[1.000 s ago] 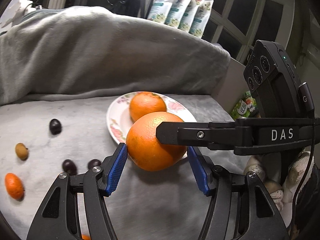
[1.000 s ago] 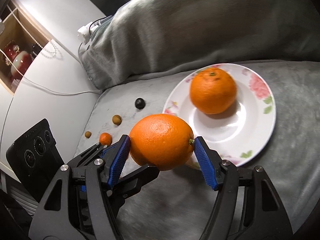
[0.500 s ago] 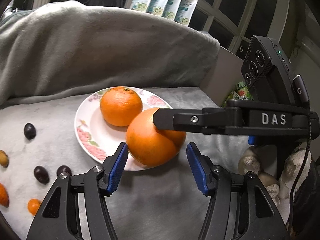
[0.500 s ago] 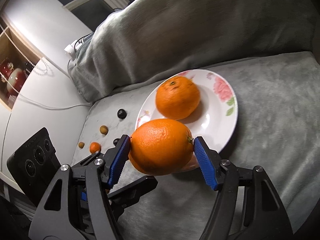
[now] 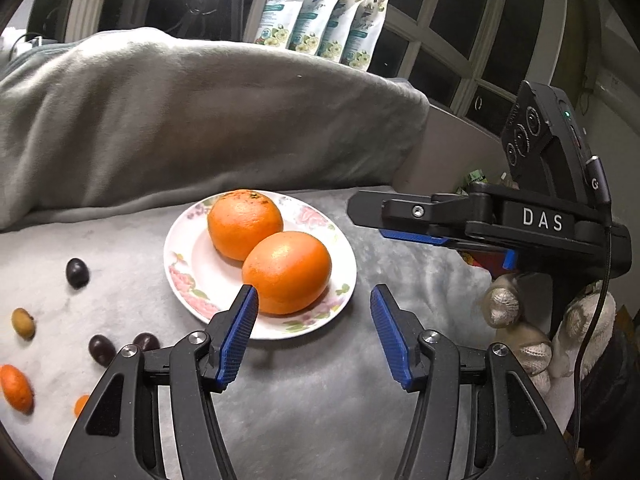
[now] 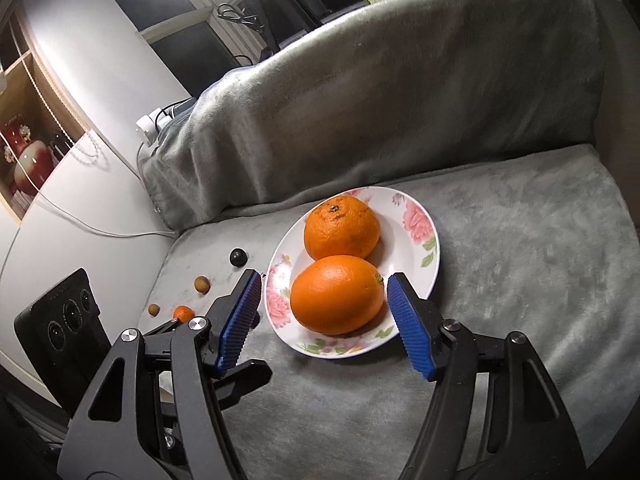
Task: Organize fruits
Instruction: 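Place the second orange beside the first on the plate, open gripper, then move the right gripper toward a small mandarin on the blanket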
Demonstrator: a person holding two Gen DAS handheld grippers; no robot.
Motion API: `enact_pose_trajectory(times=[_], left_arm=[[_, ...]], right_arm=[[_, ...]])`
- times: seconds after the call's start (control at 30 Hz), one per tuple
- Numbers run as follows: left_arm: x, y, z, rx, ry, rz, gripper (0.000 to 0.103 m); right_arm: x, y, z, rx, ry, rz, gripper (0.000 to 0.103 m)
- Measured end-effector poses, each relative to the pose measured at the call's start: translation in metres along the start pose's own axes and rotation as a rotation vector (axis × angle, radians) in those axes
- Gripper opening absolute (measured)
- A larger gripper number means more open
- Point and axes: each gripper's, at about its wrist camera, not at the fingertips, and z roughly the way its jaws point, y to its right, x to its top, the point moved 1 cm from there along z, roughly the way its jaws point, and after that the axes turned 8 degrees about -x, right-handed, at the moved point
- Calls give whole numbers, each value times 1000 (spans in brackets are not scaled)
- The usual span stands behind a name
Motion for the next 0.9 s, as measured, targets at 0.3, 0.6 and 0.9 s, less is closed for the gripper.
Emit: enact_pose_trajectory(times=[0.3,0.6,0.9], left_arm=[[-2,-7,-22,6,51,-2,59],[-13,-27,-51,36,79,-39,60],[-32,-59,-88,183,96,-46,60]], right_arm=[[-12,-20,-9,-68,41,-80,69],[-23,-52,-17,-81,91,-164,74],[-33,-79,-15,-56,90,-237,81]])
